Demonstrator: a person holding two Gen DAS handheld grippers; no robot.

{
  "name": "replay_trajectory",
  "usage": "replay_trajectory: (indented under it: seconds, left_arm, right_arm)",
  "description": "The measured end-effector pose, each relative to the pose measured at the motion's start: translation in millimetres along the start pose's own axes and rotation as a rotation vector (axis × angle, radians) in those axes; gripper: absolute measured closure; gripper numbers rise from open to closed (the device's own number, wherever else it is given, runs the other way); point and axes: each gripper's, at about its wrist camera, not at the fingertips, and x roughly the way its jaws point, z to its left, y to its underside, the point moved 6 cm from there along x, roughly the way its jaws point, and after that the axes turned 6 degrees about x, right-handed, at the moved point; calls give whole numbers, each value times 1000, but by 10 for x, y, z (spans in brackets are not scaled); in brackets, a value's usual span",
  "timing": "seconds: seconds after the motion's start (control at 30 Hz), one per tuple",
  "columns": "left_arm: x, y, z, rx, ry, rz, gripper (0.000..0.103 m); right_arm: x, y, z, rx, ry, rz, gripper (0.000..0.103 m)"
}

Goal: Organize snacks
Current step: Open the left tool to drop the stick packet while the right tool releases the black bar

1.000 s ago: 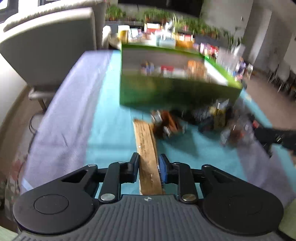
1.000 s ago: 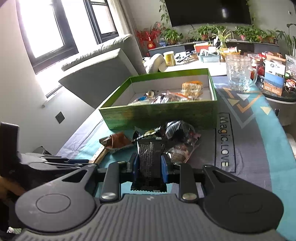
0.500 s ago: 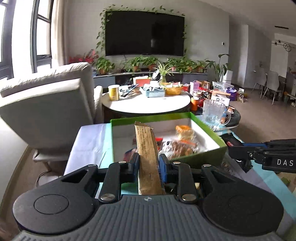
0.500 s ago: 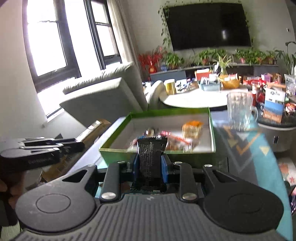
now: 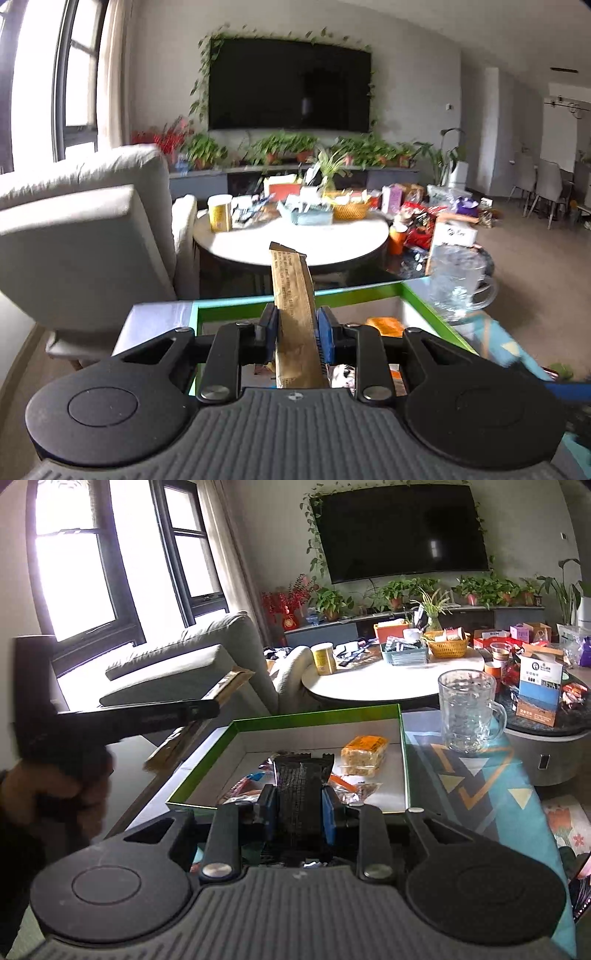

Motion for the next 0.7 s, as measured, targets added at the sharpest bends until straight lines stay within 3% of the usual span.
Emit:
replay_trajectory:
  seconds: [0.23,0.37,0.47,0.7]
  left_arm:
    - [418,342,87,-22,-73,119,79]
    - [374,424,112,-36,-51,161,73]
    - [210,424,91,-39,-29,139,66]
    - [-209,502,133,-114,1,89,62]
  right_arm:
    - [77,-1,-101,17,12,20,81]
    - [109,-45,-138,35,14,14,81]
    - [140,-88,-125,39,9,10,81]
    - [217,-230,-88,27,6,-5,81]
